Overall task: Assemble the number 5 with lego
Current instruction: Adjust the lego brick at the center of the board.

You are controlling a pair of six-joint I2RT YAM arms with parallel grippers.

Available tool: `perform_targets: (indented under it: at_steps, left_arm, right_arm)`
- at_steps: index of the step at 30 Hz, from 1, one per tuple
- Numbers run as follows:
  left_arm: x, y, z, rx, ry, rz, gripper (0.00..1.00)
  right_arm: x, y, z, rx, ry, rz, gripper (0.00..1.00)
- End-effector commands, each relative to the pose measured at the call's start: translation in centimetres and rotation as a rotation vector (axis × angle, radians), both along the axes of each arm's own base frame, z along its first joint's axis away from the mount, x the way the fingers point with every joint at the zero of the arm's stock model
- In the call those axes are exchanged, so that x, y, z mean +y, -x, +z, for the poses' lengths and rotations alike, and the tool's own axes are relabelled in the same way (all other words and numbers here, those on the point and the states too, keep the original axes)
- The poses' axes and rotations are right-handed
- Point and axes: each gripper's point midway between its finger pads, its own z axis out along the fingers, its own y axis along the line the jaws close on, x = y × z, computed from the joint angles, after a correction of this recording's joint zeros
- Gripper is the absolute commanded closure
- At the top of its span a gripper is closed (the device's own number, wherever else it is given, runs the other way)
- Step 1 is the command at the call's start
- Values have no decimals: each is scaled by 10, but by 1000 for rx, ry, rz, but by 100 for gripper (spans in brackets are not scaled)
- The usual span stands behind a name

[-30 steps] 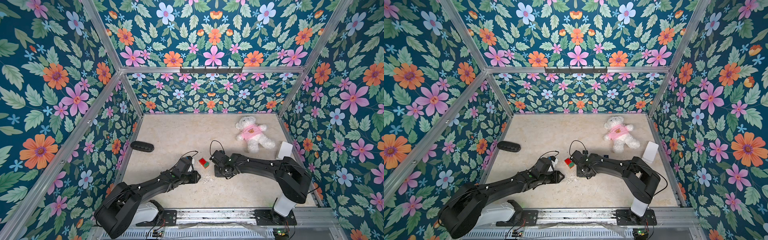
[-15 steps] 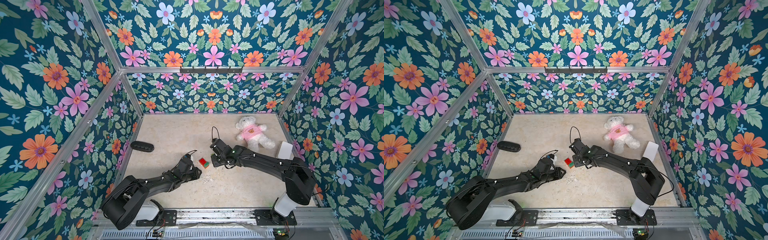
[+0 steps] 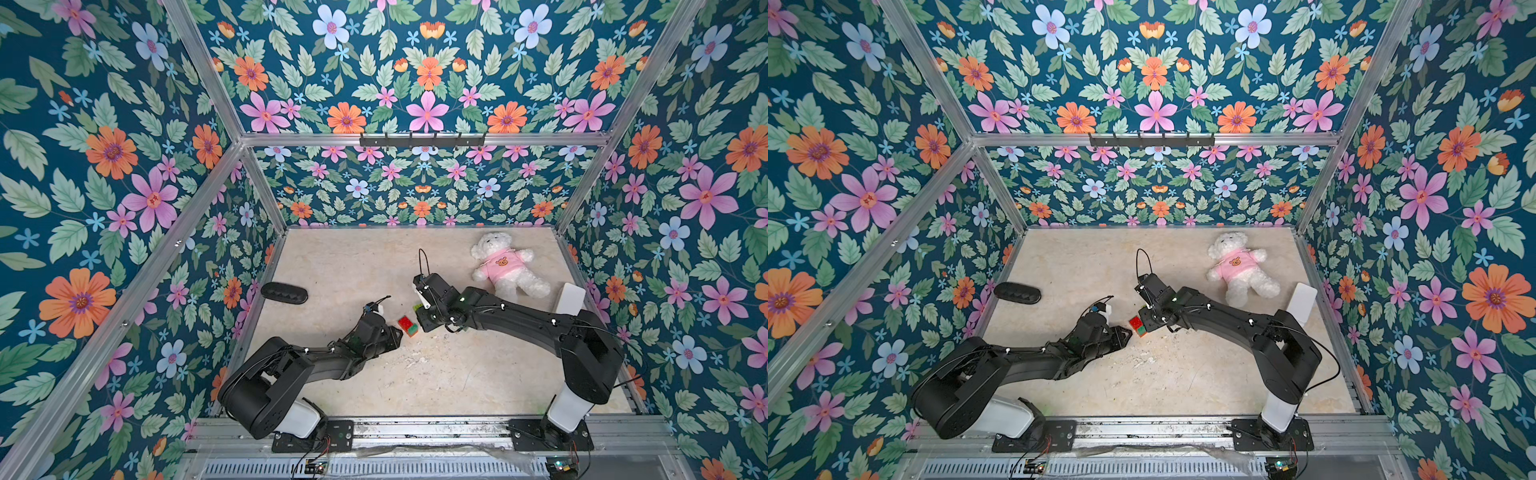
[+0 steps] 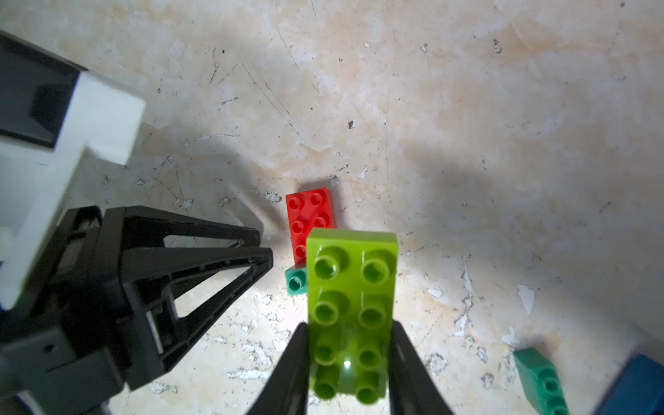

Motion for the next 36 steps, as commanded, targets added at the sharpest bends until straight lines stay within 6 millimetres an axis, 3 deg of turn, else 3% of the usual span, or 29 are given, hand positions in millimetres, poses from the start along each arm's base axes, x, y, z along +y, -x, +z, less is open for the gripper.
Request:
perform_targets:
  at_steps: [1, 9, 20, 30, 36]
  left_arm:
    - [26, 11, -29, 92, -124, 51, 66]
    - [30, -2, -32, 84, -141, 61, 67]
    - [18, -19, -35, 75, -138, 32, 69]
    - [36, 0, -19, 40, -115, 62, 67]
    - [44, 11, -15, 34, -106, 72, 66]
  right_arm:
    - [8, -6, 9, -27, -22, 23, 74]
    - [13, -5, 4, -6, -23, 49, 75]
    - [22, -4, -12, 46, 3, 77, 74]
    - [9, -5, -25, 130, 67, -92, 75]
    - [20, 1, -25, 169, 59, -159, 74]
